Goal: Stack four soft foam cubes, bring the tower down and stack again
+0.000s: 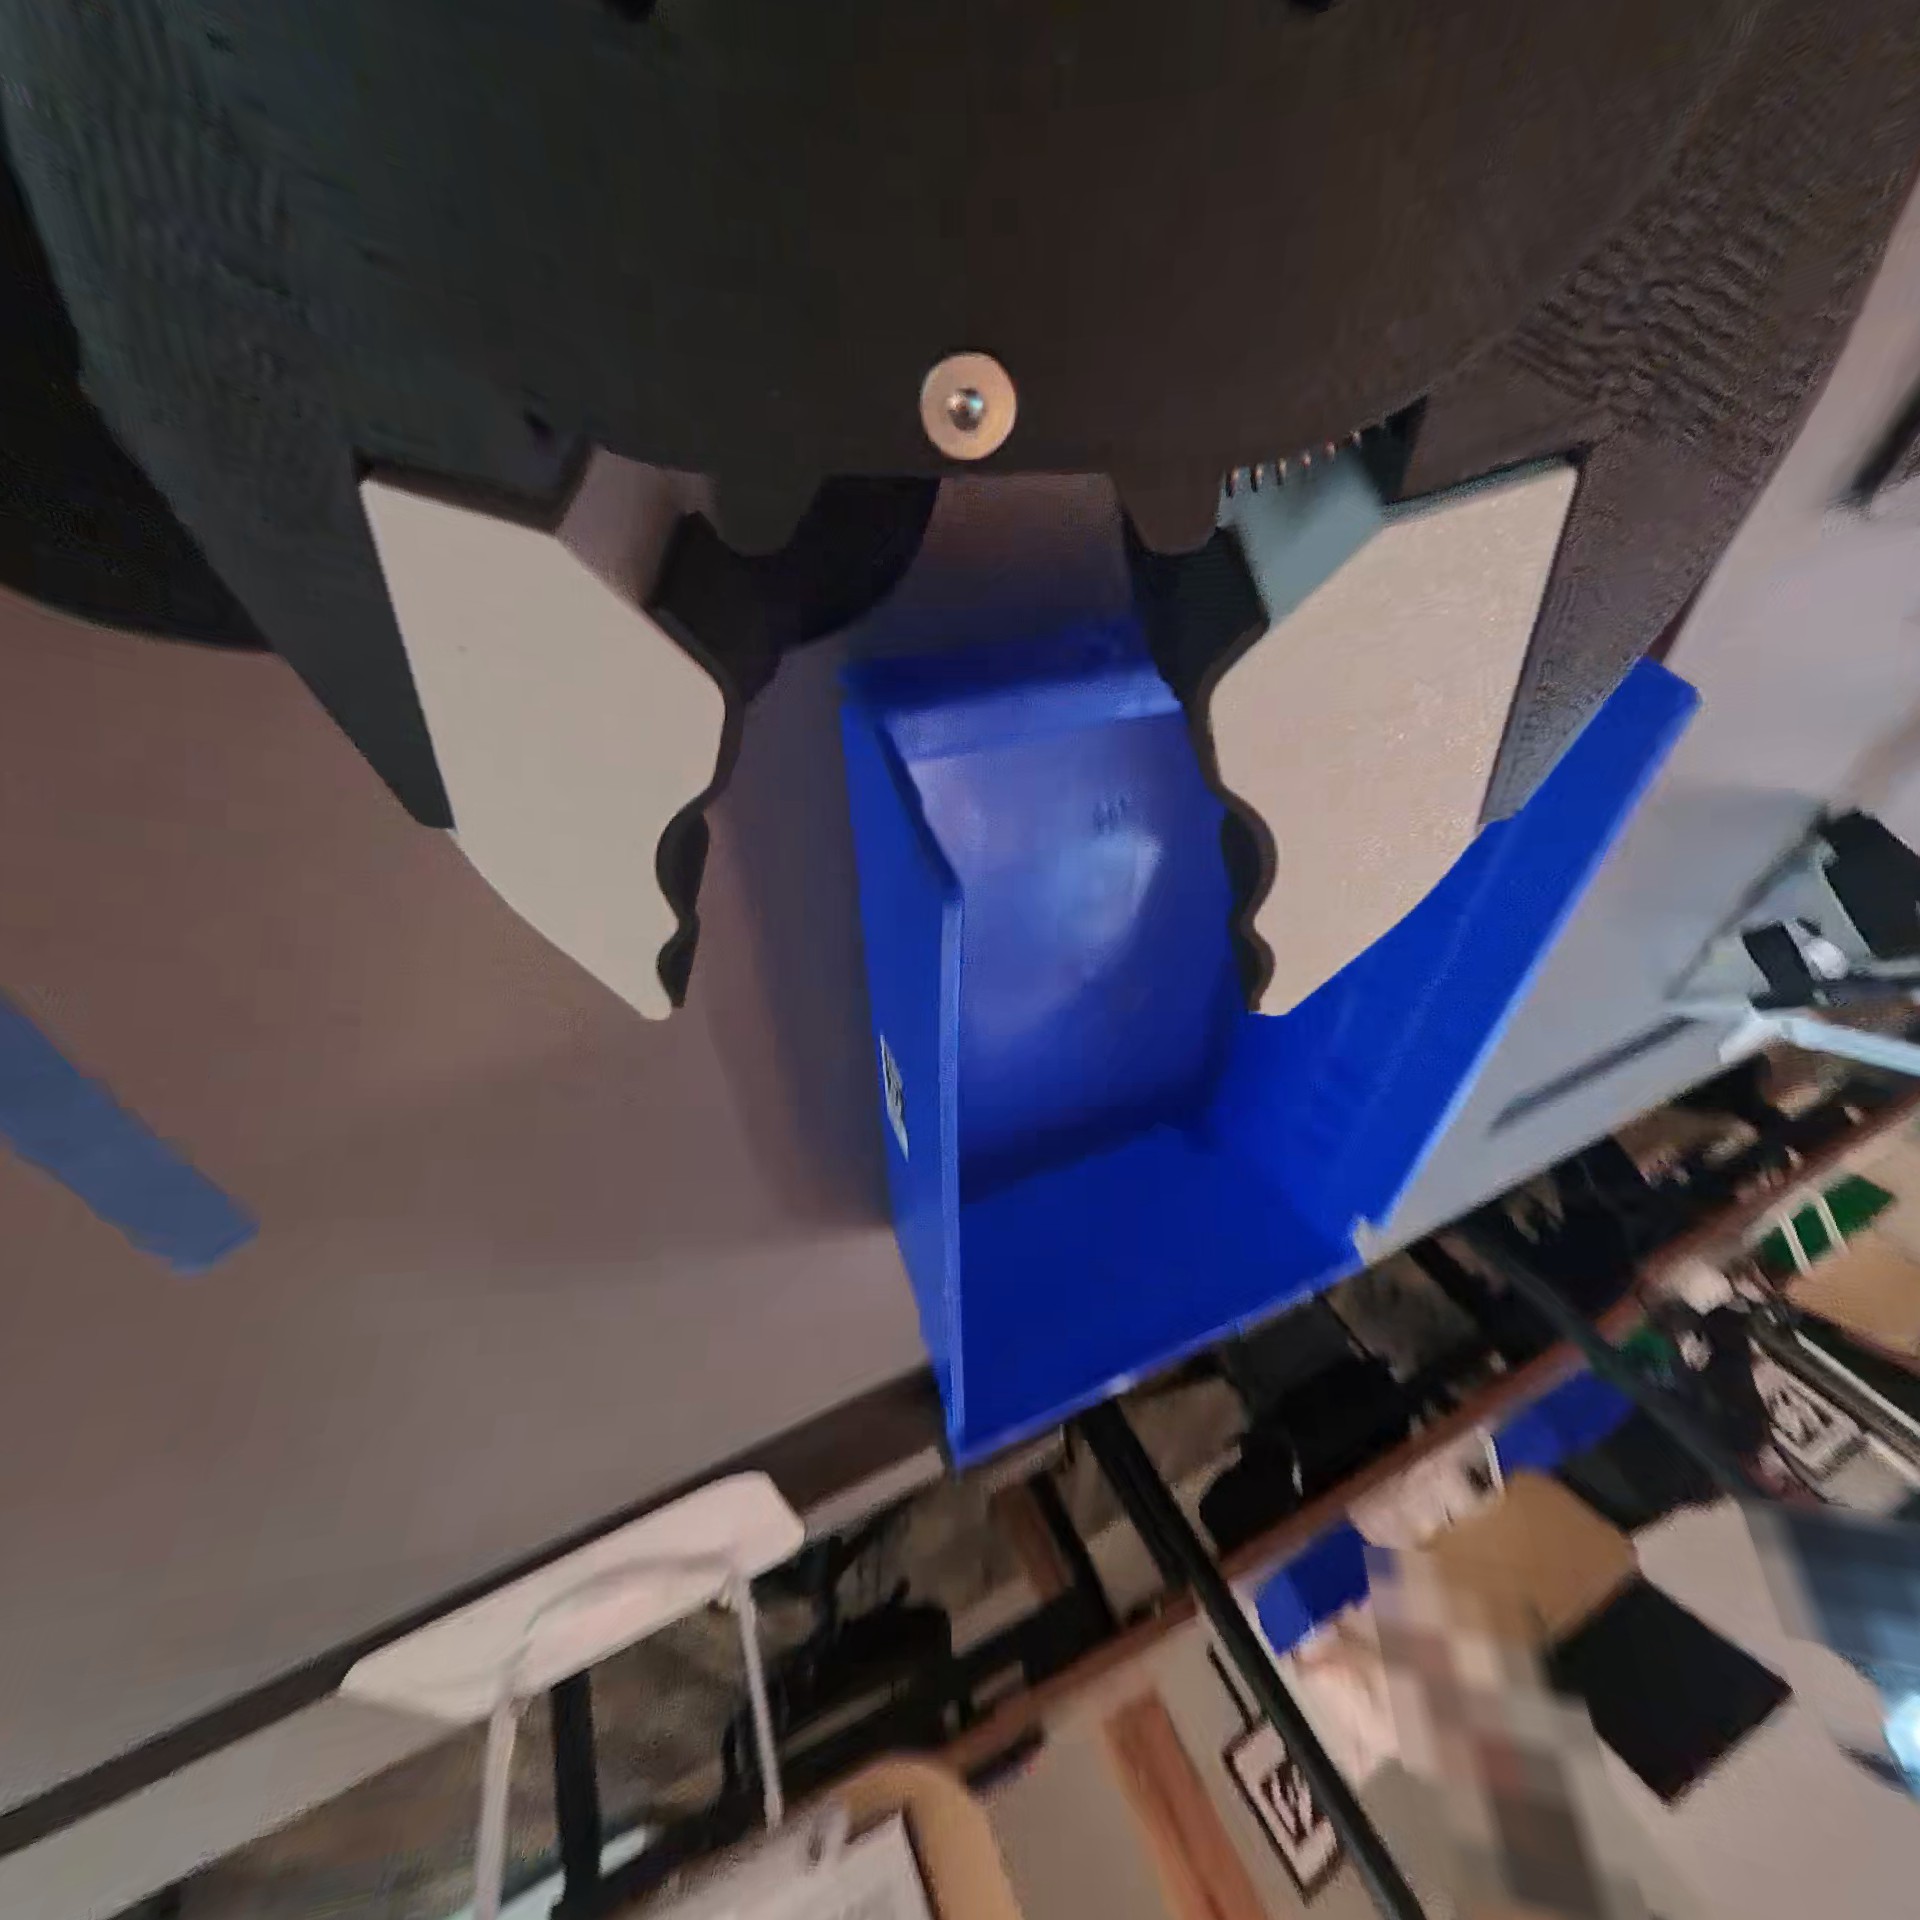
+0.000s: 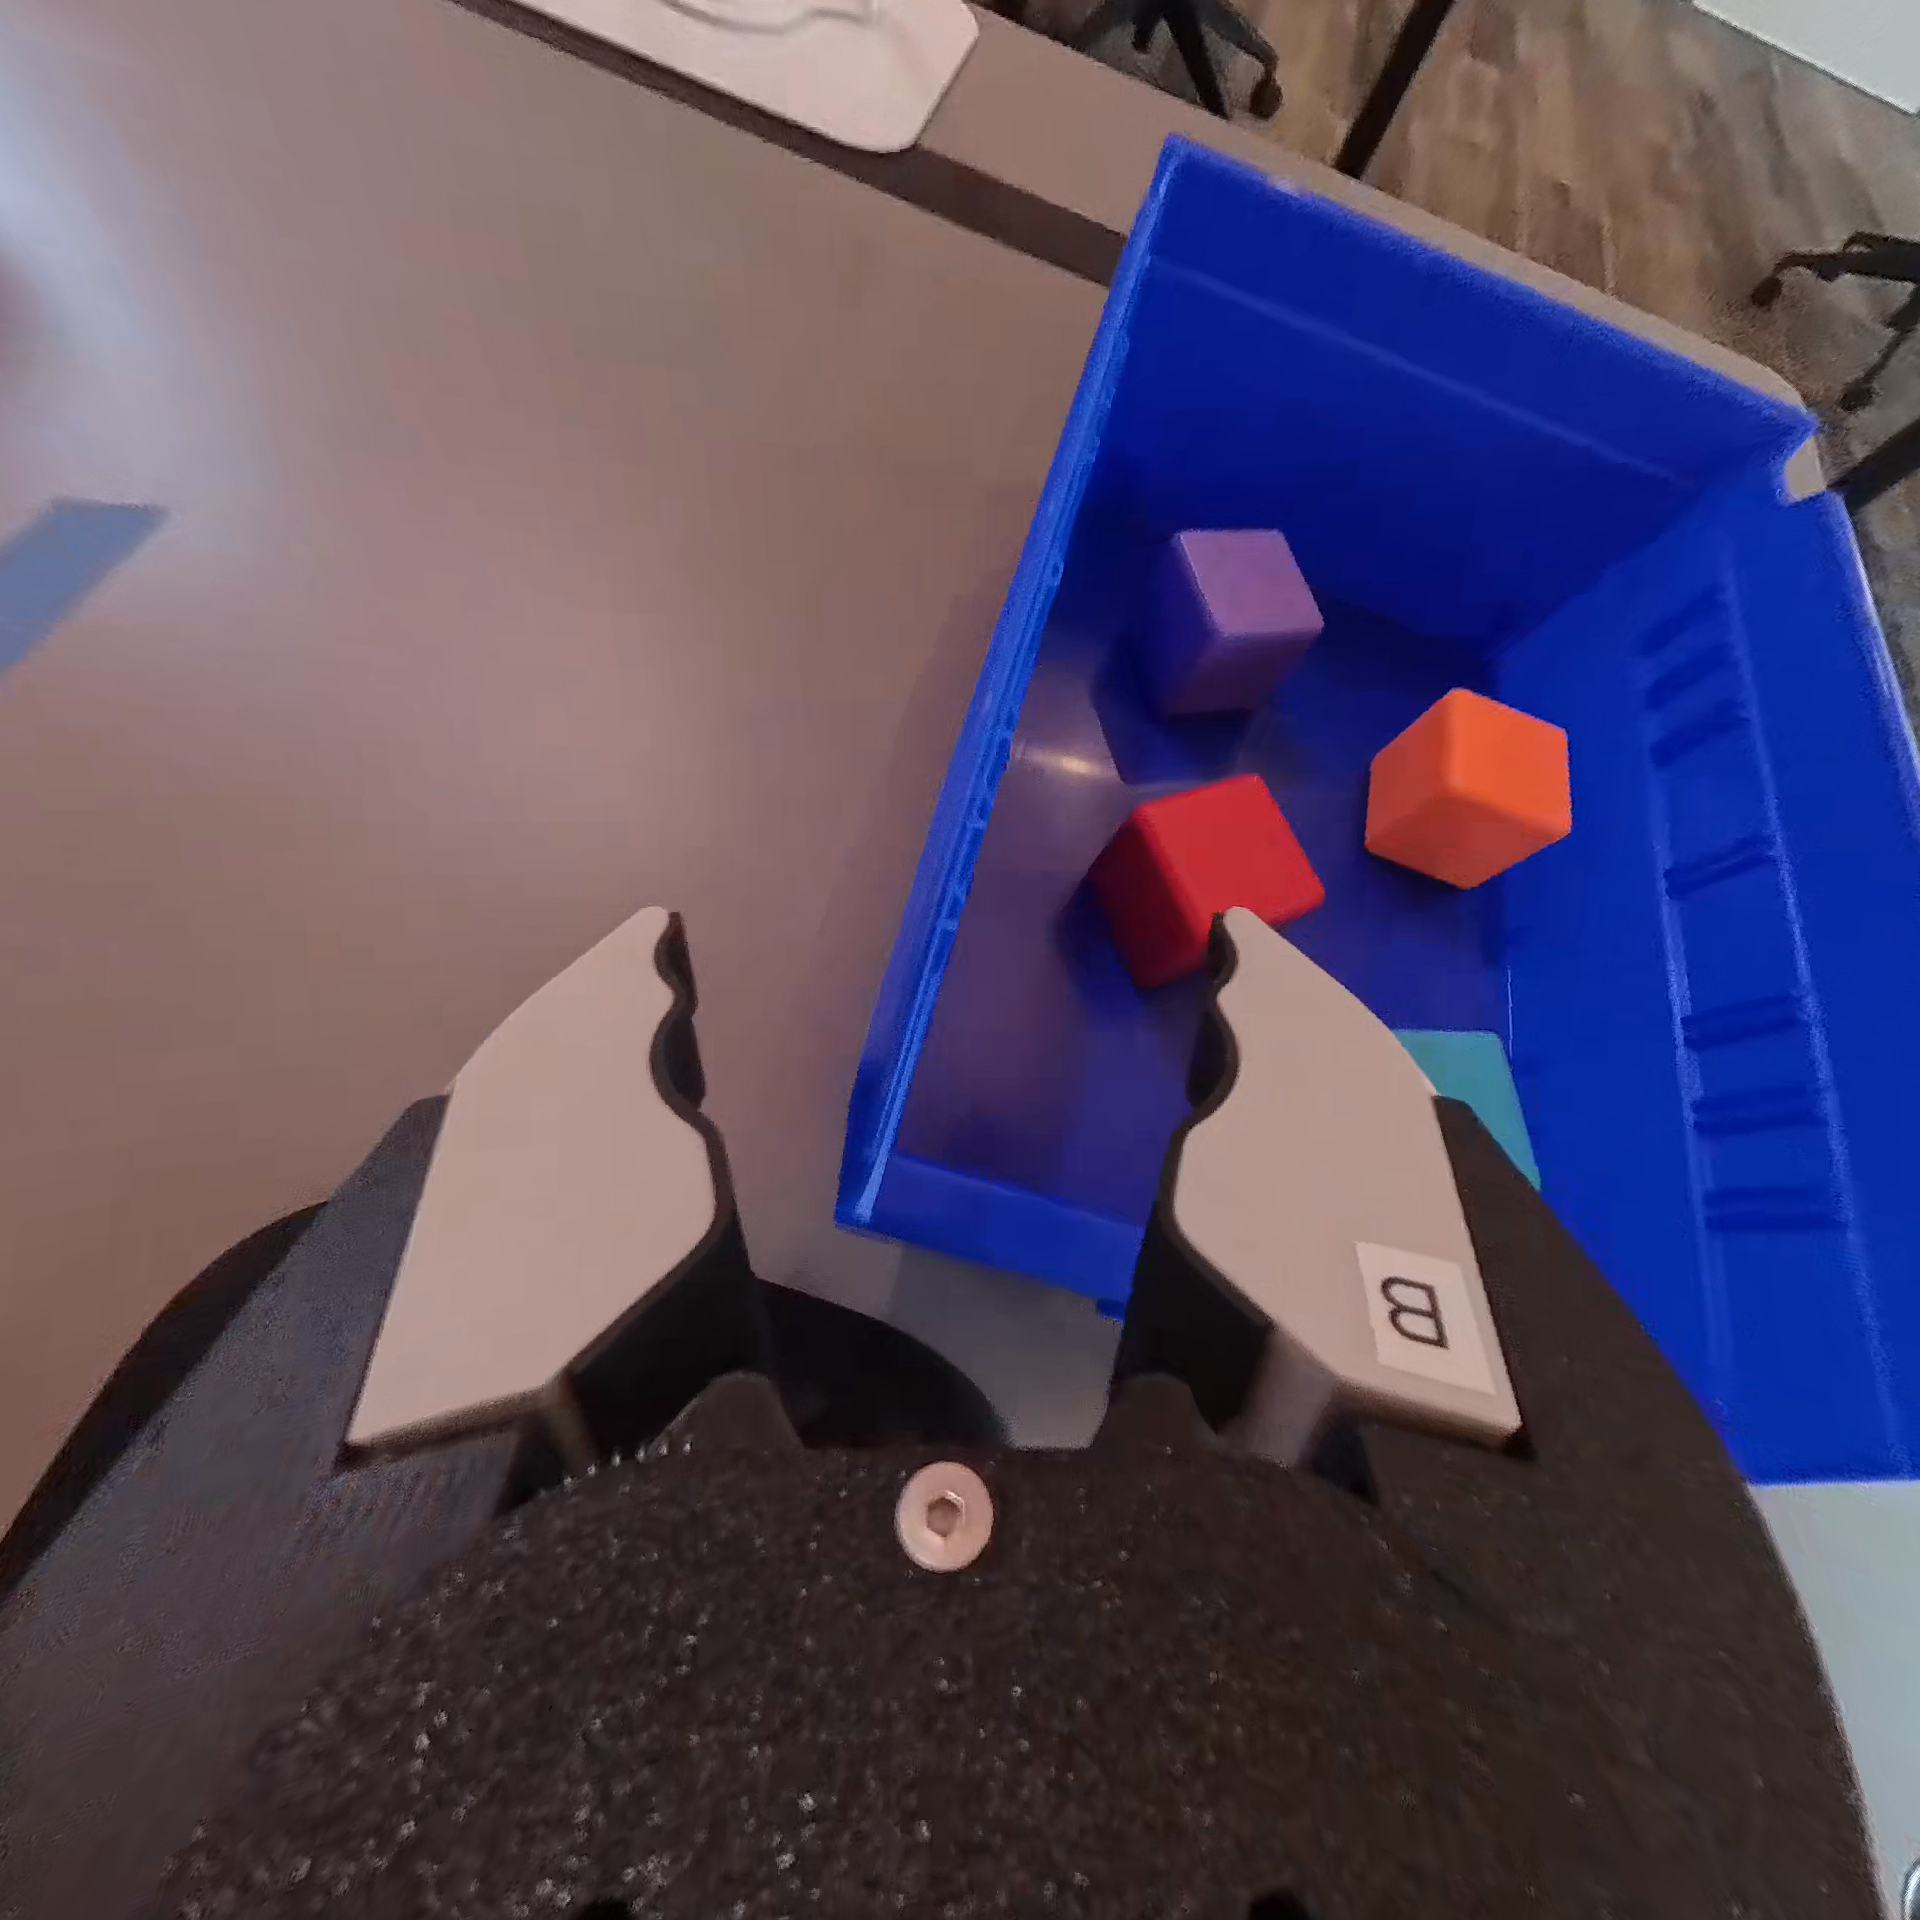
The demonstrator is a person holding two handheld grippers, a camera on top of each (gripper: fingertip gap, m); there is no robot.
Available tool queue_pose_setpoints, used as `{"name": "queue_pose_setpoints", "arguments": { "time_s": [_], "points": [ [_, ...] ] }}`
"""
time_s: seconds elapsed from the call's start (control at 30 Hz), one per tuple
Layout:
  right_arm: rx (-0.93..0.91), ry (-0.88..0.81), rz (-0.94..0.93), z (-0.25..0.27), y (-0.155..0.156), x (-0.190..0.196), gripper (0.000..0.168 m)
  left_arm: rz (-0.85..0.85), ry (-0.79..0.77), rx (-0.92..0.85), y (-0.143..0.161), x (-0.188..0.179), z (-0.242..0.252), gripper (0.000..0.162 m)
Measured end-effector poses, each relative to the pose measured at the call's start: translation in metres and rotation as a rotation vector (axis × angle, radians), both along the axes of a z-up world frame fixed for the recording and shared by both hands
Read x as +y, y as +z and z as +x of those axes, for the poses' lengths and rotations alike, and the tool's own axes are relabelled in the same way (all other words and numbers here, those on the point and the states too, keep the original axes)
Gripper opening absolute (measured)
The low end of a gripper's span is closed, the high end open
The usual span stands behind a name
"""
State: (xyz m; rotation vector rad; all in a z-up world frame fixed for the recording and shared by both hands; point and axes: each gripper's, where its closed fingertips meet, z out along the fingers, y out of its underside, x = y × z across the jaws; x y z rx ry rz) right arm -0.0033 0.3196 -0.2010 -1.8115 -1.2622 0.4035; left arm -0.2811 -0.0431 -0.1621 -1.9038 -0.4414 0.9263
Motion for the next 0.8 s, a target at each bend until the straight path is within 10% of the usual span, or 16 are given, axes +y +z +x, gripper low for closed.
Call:
{"name": "queue_pose_setpoints", "arguments": {
  "time_s": [0.37,0.8],
  "points": [
    [-0.030,0.016,-0.001,-0.003,-0.013,-0.001,0.013,-0.021,-0.040,-0.122,-0.053,-0.006,-0.015,0.007],
    [0.001,0.243,0.007,-0.006,-0.012,-0.003,0.015,0.023,-0.613,-0.215,-0.054,-0.034,0.005,0.004]
  ]
}}
